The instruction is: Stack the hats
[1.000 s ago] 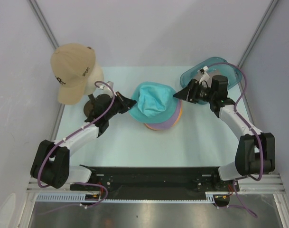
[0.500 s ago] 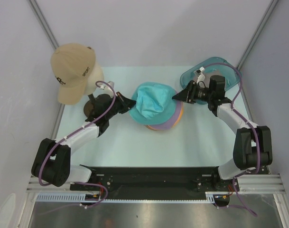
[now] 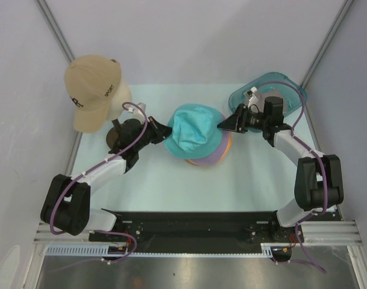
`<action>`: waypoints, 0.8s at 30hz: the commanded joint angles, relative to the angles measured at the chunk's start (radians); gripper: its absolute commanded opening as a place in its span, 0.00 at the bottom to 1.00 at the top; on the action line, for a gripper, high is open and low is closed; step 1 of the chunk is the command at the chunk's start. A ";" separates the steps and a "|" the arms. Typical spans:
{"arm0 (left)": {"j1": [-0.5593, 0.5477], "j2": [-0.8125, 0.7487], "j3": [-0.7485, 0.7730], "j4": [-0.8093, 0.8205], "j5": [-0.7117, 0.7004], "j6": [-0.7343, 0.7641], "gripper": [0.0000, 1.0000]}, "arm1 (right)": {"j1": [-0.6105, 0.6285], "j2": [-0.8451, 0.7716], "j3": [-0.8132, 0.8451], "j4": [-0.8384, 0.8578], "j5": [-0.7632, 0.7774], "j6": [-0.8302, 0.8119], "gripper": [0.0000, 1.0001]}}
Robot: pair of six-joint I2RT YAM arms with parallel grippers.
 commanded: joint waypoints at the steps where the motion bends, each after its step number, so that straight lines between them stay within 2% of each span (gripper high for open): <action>1: 0.006 0.000 0.027 -0.001 0.015 0.037 0.00 | 0.010 0.010 -0.009 0.017 -0.046 -0.022 0.64; 3: 0.006 -0.001 0.027 -0.002 0.015 0.039 0.00 | 0.015 -0.001 -0.029 0.068 -0.077 -0.001 0.64; 5: 0.006 0.000 0.028 -0.002 0.016 0.039 0.00 | 0.017 -0.016 -0.057 0.147 -0.109 0.087 0.62; 8: 0.006 0.003 0.030 -0.004 0.018 0.037 0.00 | 0.023 -0.022 -0.104 0.337 -0.146 0.209 0.60; 10: 0.008 0.003 0.031 -0.004 0.018 0.037 0.00 | 0.036 -0.028 -0.118 0.371 -0.155 0.246 0.57; 15: 0.006 -0.001 0.033 -0.005 0.018 0.037 0.00 | 0.055 -0.060 -0.100 0.285 -0.103 0.191 0.46; 18: 0.006 -0.006 0.040 -0.004 0.024 0.031 0.00 | 0.050 -0.077 -0.072 0.225 -0.073 0.162 0.34; 19: 0.006 -0.008 0.043 -0.002 0.024 0.030 0.00 | 0.049 -0.079 -0.059 0.210 -0.059 0.156 0.25; 22: 0.006 -0.020 0.056 0.005 0.021 0.027 0.00 | 0.040 -0.091 -0.042 0.132 -0.025 0.127 0.07; 24: 0.006 -0.023 0.057 0.016 0.012 0.025 0.07 | 0.029 -0.099 -0.035 0.046 0.012 0.090 0.01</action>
